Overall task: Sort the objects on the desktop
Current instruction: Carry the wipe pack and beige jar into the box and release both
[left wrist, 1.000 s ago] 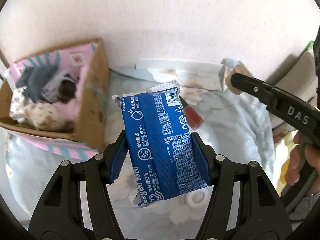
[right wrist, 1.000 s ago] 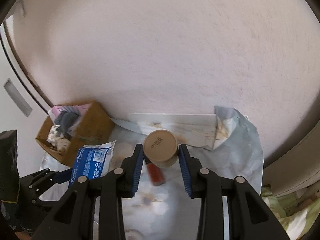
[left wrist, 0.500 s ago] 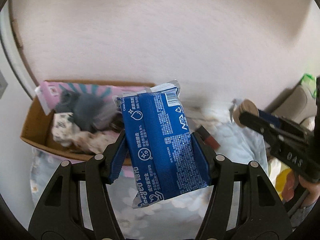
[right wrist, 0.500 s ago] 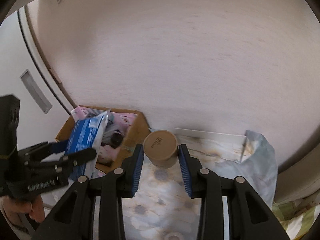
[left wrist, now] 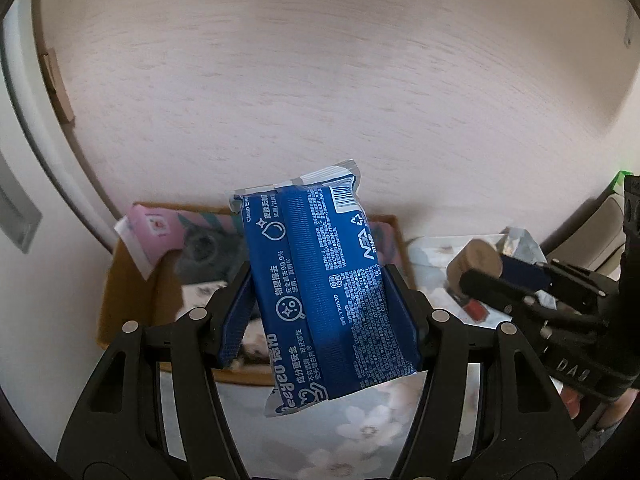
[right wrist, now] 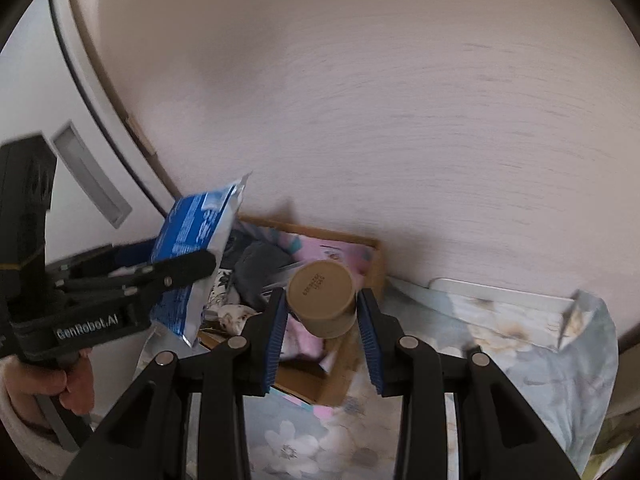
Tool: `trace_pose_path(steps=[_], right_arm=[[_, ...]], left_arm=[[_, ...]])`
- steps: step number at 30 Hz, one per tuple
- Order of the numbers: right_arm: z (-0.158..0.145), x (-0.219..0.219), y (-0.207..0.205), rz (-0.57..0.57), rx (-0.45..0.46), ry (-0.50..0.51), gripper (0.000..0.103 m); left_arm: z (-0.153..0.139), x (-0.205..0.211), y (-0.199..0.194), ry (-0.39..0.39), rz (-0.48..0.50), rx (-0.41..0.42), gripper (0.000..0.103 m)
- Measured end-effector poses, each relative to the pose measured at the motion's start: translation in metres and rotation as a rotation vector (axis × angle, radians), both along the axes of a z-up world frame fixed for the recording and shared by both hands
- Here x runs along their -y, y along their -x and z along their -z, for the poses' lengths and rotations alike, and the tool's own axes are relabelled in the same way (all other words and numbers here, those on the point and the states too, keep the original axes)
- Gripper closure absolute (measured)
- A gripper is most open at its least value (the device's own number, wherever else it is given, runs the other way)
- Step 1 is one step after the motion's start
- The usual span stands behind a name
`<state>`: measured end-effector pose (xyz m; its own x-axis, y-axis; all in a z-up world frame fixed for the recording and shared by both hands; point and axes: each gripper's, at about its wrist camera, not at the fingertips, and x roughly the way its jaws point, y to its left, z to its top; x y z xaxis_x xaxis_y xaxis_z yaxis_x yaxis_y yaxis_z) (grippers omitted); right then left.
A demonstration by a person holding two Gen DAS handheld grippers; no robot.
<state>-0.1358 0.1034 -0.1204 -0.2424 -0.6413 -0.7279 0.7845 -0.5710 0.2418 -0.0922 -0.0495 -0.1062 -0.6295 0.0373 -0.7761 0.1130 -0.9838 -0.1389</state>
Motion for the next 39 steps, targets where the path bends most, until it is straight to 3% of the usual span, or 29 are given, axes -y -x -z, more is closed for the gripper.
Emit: trace_pose_path(steps=[10, 18, 28, 30, 31, 32, 37, 39], right_arm=[[0.019, 0.045, -0.009, -0.017, 0.039, -0.042, 0.070], [0.044, 0.067, -0.011, 0.003, 0.079, -0.088, 0.070], [0.055, 0.067, -0.004, 0.060, 0.101, -0.126, 0.069], [0.055, 0.064, -0.002, 0.080, 0.126, -0.111, 0.054], [0.053, 0.059, -0.002, 0.088, 0.133, -0.087, 0.039], [0.052, 0.058, -0.003, 0.095, 0.130, -0.080, 0.030], [0.042, 0.038, 0.001, 0.149, 0.103, -0.063, 0.027], [0.039, 0.037, -0.003, 0.175, 0.086, -0.056, 0.027]], left_arm=[[0.024, 0.060, 0.018, -0.002, 0.014, 0.044, 0.045], [0.046, 0.080, 0.021, -0.005, 0.033, 0.089, 0.045], [0.060, 0.089, 0.021, -0.072, 0.067, 0.111, 0.040], [0.057, 0.089, 0.021, -0.087, 0.078, 0.117, 0.021], [0.053, 0.087, 0.022, -0.058, 0.066, 0.112, 0.007], [0.049, 0.086, 0.021, -0.032, 0.061, 0.093, 0.004], [0.034, 0.073, 0.016, 0.074, 0.083, 0.046, 0.003], [0.032, 0.068, 0.014, 0.079, 0.097, 0.042, 0.003]])
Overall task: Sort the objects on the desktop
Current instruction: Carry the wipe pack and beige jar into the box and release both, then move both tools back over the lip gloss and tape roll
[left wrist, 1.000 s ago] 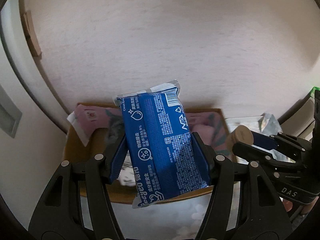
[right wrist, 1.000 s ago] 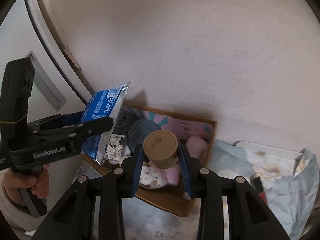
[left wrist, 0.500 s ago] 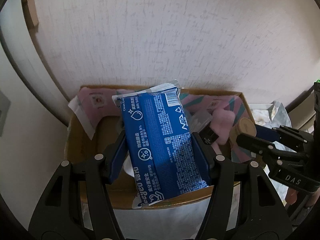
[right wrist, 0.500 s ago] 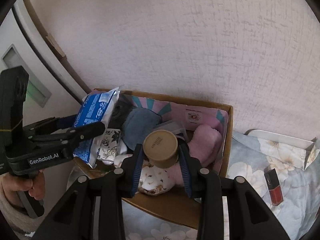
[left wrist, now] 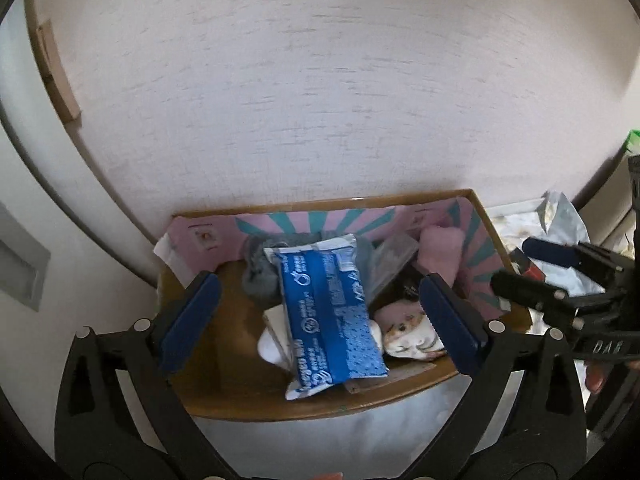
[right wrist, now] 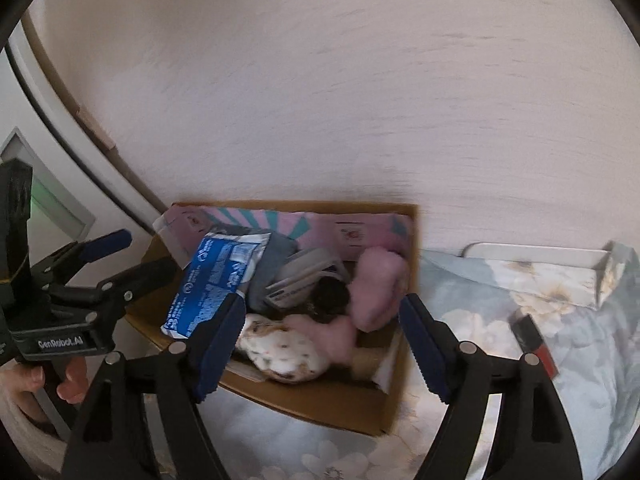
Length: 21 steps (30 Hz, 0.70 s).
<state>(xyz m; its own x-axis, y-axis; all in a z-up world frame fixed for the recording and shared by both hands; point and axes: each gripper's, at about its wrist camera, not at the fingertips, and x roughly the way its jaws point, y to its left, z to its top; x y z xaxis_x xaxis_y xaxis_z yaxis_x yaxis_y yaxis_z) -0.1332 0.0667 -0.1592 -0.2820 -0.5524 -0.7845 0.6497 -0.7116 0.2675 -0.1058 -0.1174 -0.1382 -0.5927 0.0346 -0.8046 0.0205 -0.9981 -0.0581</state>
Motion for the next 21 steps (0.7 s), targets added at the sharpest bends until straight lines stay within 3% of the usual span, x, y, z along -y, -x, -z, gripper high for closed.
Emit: trace_pose_path(steps=[6, 13, 21], right_arm=[[-0.021, -0.036, 0.002, 0.084, -0.063, 0.011, 0.027], [-0.039, -0.070, 0.004, 0.136, -0.085, 0.061, 0.027], [-0.056, -0.118, 0.009, 0.227, -0.125, 0.056, 0.027]], left_arm=[[-0.008, -0.017, -0.007, -0.079, 0.060, -0.076, 0.003], [-0.017, -0.048, -0.005, -0.048, 0.096, -0.058, 0.003], [-0.032, -0.079, -0.015, -0.083, 0.139, -0.089, 0.003]])
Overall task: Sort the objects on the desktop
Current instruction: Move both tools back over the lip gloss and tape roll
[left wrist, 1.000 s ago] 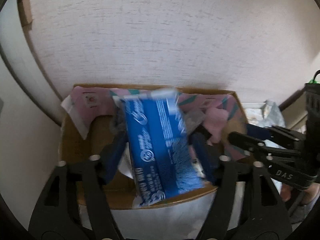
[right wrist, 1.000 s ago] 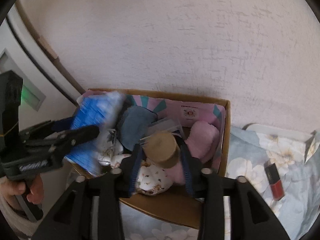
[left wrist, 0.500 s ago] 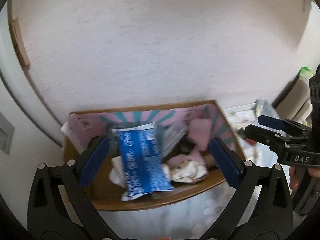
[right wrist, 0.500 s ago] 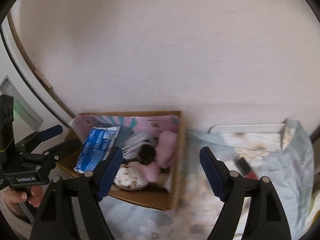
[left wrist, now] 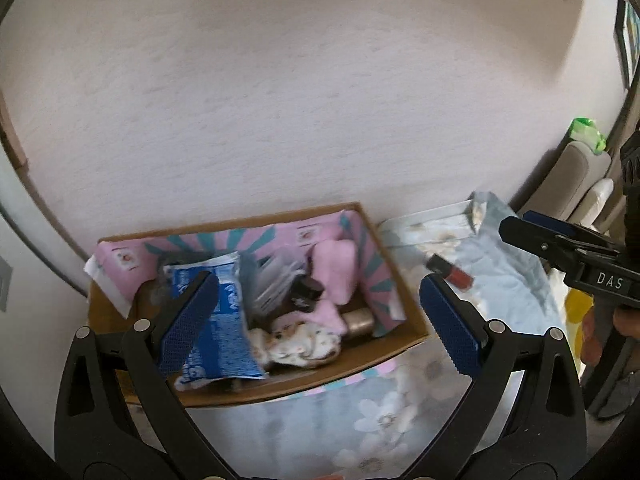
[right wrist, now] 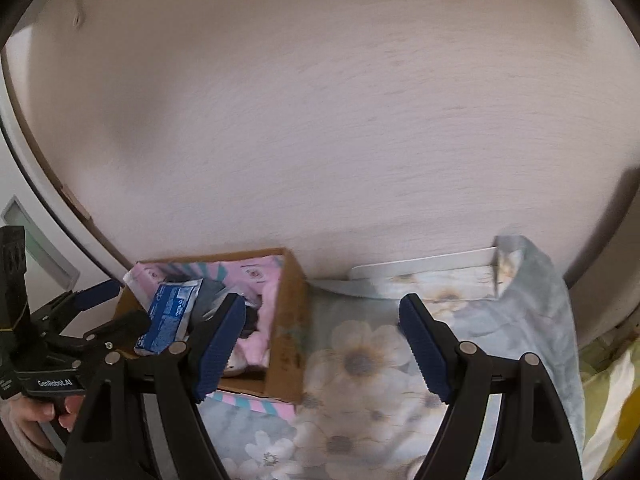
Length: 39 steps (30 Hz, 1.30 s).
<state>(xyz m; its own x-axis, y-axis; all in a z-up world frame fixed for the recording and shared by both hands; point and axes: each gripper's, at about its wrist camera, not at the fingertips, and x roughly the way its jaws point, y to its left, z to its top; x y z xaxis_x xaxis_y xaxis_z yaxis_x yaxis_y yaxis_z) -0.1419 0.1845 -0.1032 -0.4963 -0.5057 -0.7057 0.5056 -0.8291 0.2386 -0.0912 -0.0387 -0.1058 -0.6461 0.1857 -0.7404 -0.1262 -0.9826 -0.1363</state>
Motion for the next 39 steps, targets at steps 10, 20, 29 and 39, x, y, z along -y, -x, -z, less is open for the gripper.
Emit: trace_pose_path(steps=[10, 20, 29, 39], right_arm=[[-0.017, -0.071, 0.019, 0.100, -0.032, -0.041, 0.027], [0.012, -0.094, 0.045, -0.036, 0.015, -0.098, 0.027], [0.074, -0.071, 0.062, -0.306, 0.014, -0.259, 0.033], [0.141, -0.056, 0.074, -0.454, 0.033, -0.294, 0.045]], left_arm=[[-0.001, -0.054, -0.003, -0.084, 0.089, 0.038, 0.003], [0.011, -0.128, -0.017, -0.032, 0.124, -0.013, 0.003], [0.069, -0.188, -0.047, -0.036, 0.138, -0.003, 0.011], [0.152, -0.251, -0.064, 0.030, 0.185, 0.081, 0.032]])
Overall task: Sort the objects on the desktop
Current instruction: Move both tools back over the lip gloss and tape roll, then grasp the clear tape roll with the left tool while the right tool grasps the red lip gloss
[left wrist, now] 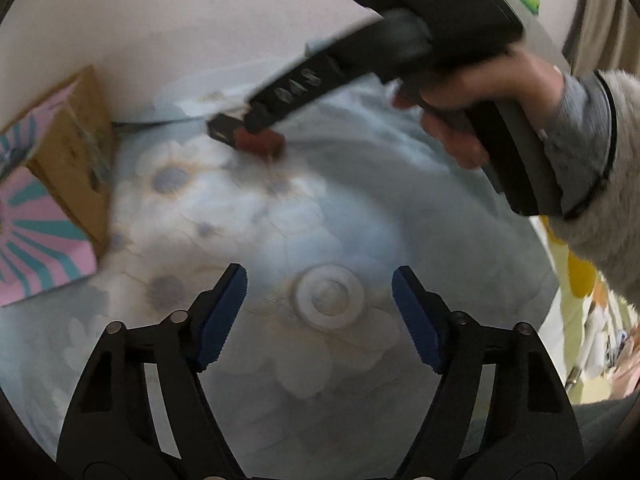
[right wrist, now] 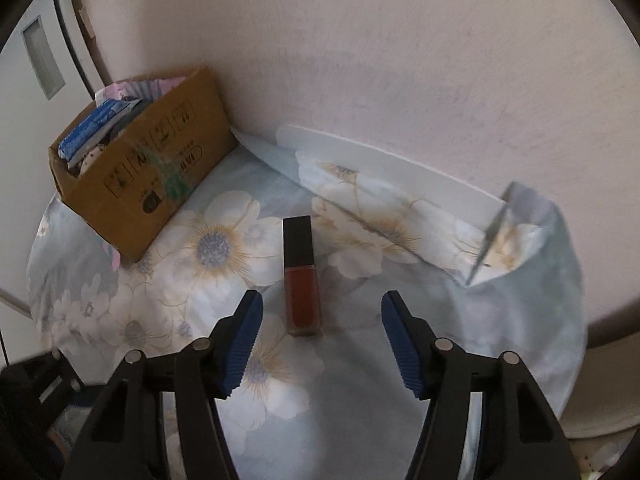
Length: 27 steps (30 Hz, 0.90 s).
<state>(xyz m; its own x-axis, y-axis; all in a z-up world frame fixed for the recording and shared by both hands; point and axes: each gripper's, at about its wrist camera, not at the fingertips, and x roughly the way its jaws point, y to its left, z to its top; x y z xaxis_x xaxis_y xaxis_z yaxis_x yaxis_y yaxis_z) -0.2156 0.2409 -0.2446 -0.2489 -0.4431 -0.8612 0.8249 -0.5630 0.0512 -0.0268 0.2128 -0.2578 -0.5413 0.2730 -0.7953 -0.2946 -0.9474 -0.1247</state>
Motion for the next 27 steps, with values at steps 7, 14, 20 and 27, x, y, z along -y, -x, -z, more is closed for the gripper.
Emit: trace_pose_path(steps=[7, 14, 20, 27], right_arm=[[0.014, 0.006, 0.003, -0.032, 0.003, 0.014, 0.054], [0.022, 0.017, 0.004, -0.055, 0.013, 0.012, 0.065], [0.027, 0.028, 0.005, -0.060, 0.010, 0.000, 0.076], [0.025, 0.031, -0.004, -0.068, -0.048, -0.018, 0.085]], left_arm=[[0.015, -0.004, 0.001, -0.026, -0.022, 0.017, 0.045], [0.019, -0.008, 0.002, -0.013, -0.027, 0.020, 0.053], [0.018, -0.009, -0.001, 0.021, -0.017, 0.007, 0.063], [0.010, 0.000, -0.005, -0.008, -0.017, -0.005, 0.064]])
